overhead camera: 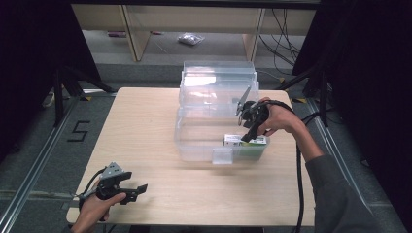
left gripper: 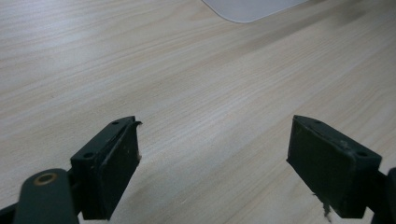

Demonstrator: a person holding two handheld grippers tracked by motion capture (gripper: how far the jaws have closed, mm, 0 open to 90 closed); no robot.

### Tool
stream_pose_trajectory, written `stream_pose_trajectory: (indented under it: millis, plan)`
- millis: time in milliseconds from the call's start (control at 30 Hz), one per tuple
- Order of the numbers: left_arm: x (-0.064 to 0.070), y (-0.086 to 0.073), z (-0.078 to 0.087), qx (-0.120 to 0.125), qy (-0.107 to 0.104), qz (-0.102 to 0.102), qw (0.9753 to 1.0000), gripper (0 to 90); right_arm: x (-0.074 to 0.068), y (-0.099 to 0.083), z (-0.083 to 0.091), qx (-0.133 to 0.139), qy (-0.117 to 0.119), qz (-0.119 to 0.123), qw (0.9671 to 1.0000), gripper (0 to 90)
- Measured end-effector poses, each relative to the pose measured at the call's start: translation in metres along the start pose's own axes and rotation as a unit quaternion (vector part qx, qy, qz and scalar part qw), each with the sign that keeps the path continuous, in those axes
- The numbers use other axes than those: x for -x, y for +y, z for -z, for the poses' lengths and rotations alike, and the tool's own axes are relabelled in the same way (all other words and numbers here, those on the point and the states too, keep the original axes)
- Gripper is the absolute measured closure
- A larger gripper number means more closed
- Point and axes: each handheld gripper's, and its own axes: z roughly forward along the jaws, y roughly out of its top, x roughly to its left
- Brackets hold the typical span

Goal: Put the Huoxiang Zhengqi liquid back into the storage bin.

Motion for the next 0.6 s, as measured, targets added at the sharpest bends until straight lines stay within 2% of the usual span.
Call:
stream_pose_trajectory:
  millis: [133,167,200,267,367,400,433,500,567,600]
  plan:
    - [0.000,0.000,0.000,-0.003,-0.003,-0.001,1.0000,15.9,-0.003,-0.001,0.004,0.003,-0.007,-0.021,0.9998,36.5]
    - [0.000,0.000,0.000,-0.002,-0.002,-0.002,1.0000,15.9,-0.004,0.000,0.004,0.011,-0.002,-0.026,0.9996,36.2]
    - [0.000,0.000,0.000,-0.002,-0.002,-0.001,1.0000,16.0,-0.004,0.000,0.004,0.018,0.003,-0.021,0.9996,35.7]
    - [0.000,0.000,0.000,-0.002,-0.003,-0.002,1.0000,16.0,-0.006,0.000,0.006,0.012,0.000,-0.036,0.9993,35.1]
    - [0.000,0.000,0.000,-0.002,-0.002,-0.001,1.0000,16.0,-0.008,0.001,0.008,0.021,-0.006,-0.034,0.9992,34.2]
    - [0.000,0.000,0.000,-0.002,-0.002,-0.002,1.0000,15.9,-0.010,0.001,0.009,0.019,-0.008,-0.046,0.9987,34.1]
    - [0.000,0.000,0.000,-0.003,-0.003,-0.002,1.0000,15.9,-0.009,0.001,0.008,0.028,-0.009,-0.038,0.9988,33.5]
    - [0.000,0.000,0.000,-0.003,-0.002,-0.002,1.0000,15.9,-0.011,0.001,0.008,0.034,-0.008,-0.041,0.9985,32.0]
    - [0.000,0.000,0.000,-0.002,-0.003,-0.004,1.0000,16.0,-0.014,0.000,0.009,0.029,-0.010,-0.060,0.9977,31.7]
    - [0.000,0.000,0.000,-0.003,-0.002,-0.004,1.0000,16.0,-0.014,0.000,0.009,0.033,-0.010,-0.051,0.9981,31.5]
